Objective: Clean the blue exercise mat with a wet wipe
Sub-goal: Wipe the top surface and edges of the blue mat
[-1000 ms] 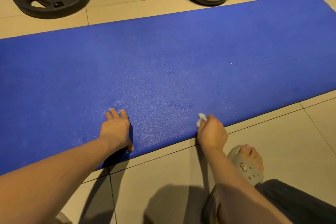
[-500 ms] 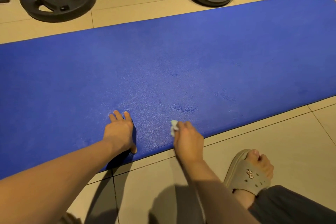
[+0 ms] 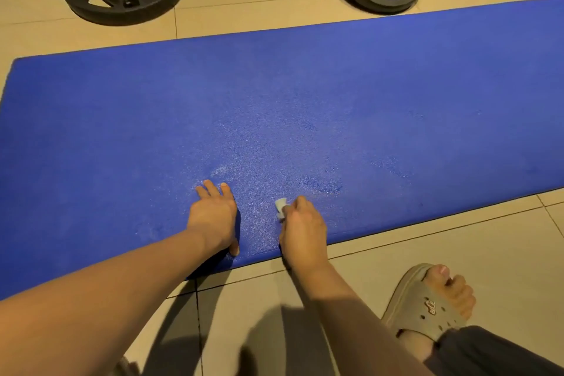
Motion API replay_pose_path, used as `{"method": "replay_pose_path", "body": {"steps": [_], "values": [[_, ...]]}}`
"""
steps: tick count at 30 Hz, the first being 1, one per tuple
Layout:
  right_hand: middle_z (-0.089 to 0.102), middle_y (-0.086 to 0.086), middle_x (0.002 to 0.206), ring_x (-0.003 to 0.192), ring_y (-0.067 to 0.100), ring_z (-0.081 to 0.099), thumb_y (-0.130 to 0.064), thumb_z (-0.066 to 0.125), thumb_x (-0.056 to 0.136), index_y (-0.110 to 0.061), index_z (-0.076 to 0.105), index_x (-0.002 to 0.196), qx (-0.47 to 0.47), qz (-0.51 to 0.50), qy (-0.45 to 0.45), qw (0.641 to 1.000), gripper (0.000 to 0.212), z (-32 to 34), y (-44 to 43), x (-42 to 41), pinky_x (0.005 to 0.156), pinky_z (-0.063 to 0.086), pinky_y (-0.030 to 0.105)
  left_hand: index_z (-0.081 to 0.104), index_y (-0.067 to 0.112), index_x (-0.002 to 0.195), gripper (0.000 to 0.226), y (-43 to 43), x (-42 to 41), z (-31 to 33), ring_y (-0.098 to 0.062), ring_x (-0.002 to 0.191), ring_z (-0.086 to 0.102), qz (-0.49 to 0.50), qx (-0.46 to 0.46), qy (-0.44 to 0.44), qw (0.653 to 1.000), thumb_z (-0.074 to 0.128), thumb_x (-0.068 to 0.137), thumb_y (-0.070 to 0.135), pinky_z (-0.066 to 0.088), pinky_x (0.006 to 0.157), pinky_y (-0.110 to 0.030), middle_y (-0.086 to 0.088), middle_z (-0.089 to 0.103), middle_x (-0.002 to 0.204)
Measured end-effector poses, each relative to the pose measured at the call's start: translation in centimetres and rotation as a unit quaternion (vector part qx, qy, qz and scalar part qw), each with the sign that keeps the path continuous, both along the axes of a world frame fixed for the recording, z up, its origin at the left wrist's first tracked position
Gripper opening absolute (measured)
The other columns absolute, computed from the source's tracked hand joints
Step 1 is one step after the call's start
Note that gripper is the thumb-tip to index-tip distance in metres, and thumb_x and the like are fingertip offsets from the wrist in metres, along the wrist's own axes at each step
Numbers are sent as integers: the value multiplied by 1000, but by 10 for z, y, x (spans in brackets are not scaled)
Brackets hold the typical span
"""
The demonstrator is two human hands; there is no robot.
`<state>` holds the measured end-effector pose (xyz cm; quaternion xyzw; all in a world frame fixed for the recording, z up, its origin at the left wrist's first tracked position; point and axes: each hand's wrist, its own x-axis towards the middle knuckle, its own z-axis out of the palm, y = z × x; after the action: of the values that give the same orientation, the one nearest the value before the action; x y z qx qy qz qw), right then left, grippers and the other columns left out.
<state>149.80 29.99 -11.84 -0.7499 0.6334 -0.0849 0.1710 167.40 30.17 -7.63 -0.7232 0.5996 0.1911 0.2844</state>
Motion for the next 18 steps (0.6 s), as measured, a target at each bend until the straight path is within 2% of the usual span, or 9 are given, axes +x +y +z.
{"method": "replay_pose_path", "body": {"steps": [3, 7, 10, 12, 15, 18], "values": [[58, 10, 86, 70, 32, 61, -13, 74, 86, -14, 75, 85, -7, 29, 9, 1000, 2, 1, -15, -25, 57, 46, 35, 7, -2, 156, 150, -1, -1, 1, -51, 150, 18, 4, 4, 2, 1000, 92, 53, 64, 55, 96, -44, -36, 11, 161], [55, 17, 90, 74, 39, 58, -15, 69, 90, -7, 74, 89, -14, -108, 66, 992, 10, 1, -61, -104, 61, 40, 37, 13, -2, 154, 146, 0, -1, 1, -50, 148, 22, 3, -2, -5, 1000, 93, 51, 64, 56, 94, -42, -35, 15, 160], [57, 17, 97, 85, 41, 58, -13, 67, 91, -7, 71, 106, -13, -151, 79, 985, 17, 4, -71, -126, 67, 47, 43, 11, -3, 155, 146, -1, -2, 2, -51, 149, 20, 3, -1, -9, 1000, 93, 53, 61, 56, 94, -43, -36, 13, 161], [59, 17, 97, 90, 41, 58, -7, 67, 87, -6, 69, 106, -30, -120, 36, 992, 18, 0, -60, -100, 70, 49, 44, 9, -3, 156, 147, -2, -2, 2, -52, 150, 19, 2, 0, -8, 1000, 94, 53, 60, 56, 95, -43, -36, 12, 161], [61, 13, 93, 86, 36, 58, -1, 66, 83, -7, 69, 98, -40, -26, -3, 999, 17, -7, -33, -36, 66, 50, 42, 6, -4, 157, 150, -4, -3, 3, -52, 151, 16, 6, 6, -7, 1000, 94, 54, 60, 55, 97, -44, -36, 9, 162], [63, 9, 106, 95, 30, 58, -10, 64, 87, -9, 68, 114, -53, 83, -4, 995, 27, -8, -12, 3, 79, 51, 41, 5, -3, 156, 150, -5, -4, 3, -52, 151, 15, 10, 10, -12, 1000, 94, 53, 59, 53, 100, -44, -37, 8, 162]]}}
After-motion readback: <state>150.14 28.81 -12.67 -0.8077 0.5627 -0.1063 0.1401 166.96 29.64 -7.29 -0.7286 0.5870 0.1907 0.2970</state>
